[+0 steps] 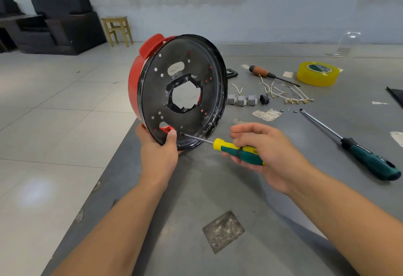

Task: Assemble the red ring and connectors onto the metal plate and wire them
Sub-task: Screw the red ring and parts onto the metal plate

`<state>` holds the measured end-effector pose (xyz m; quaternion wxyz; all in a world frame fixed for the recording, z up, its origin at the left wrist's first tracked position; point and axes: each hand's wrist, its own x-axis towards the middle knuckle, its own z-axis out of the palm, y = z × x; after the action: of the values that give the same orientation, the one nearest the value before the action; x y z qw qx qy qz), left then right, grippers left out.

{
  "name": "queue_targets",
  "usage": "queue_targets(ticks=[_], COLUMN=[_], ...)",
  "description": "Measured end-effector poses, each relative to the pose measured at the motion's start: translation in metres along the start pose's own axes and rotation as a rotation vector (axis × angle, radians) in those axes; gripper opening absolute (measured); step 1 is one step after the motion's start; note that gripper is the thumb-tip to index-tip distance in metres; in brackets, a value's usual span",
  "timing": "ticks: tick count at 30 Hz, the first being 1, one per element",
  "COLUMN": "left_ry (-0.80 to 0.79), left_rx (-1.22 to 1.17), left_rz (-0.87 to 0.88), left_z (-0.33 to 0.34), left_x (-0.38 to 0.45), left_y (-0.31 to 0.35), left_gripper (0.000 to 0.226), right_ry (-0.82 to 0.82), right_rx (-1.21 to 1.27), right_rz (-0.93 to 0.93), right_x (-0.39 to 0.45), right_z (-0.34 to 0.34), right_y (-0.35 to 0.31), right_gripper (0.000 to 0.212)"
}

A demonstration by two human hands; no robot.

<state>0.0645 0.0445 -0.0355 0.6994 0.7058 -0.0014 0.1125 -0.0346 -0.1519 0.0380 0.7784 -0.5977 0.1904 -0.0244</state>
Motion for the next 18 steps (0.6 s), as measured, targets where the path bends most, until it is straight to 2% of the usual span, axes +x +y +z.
queue_targets(ticks=[5, 8, 10, 12, 14, 16, 18], left_ry=[0.057, 0.073, 0.075, 0.074, 0.078, 0.087, 0.105], left_rx=[0.007, 0.003, -0.016, -0.033, -0.042, -0.046, -0.055], left_rz=[-0.026, -0.052, -0.060, -0.064, -0.067, -0.071, -0.079], left_z=[0.001, 0.000, 0.000, 0.000, 0.000, 0.000, 0.001], left_x=[0.007, 0.008, 0.008, 0.008, 0.008, 0.008, 0.009], left_y=[-0.008, -0.010, -0.010, -0.009, -0.008, -0.008, -0.007], left_gripper=[0.039, 0.039, 0.040, 0.042, 0.044, 0.046, 0.050], right_ry=[-0.011, 0.017, 0.064, 0.135, 0.228, 0.192, 0.045], right_rx=[0.426, 0.417, 0.140, -0.398, -0.866, -1.027, -1.073], right_rz=[0.083, -0.045, -0.181, -0.346, -0.514, -0.700, -0.901], right_x=[0.002, 0.004, 0.002, 0.001, 0.005, 0.007, 0.008], right_z=[-0.003, 0.003, 0.006, 0.002, -0.007, -0.015, -0.020], right_y=[0.008, 0.018, 0.019, 0.017, 0.015, 0.009, 0.006], right_gripper=[0.017, 0.016, 0.028, 0.042, 0.046, 0.032, 0.021])
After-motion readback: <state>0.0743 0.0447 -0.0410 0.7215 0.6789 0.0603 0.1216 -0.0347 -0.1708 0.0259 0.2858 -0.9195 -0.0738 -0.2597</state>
